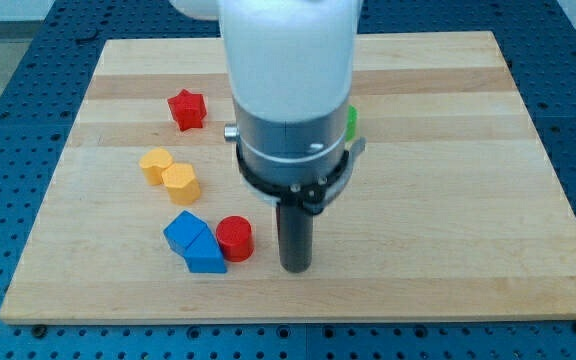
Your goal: Push the red circle towards the red star
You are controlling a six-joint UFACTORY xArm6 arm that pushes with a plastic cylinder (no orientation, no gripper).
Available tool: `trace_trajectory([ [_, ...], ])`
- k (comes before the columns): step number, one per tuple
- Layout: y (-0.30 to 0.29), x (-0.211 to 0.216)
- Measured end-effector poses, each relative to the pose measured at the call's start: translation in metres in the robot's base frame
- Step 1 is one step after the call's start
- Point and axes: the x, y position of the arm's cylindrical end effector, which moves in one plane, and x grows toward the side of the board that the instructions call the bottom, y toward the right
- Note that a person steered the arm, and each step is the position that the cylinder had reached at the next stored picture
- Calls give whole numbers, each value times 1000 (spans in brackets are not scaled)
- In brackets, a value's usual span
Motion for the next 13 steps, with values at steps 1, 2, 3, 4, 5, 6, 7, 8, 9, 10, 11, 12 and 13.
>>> trace_trajectory([
  [1,-6,9],
  [2,-8,-7],
  [3,-19,-33],
  [4,-25,-37],
  [5,-25,-18],
  [6,-30,-3],
  [7,-49,-3],
  [8,-69,-16],
  [9,-76,-38],
  [10,-76,-69],
  [11,-76,-90],
  [12,-76,-103],
  [13,-79,-112],
])
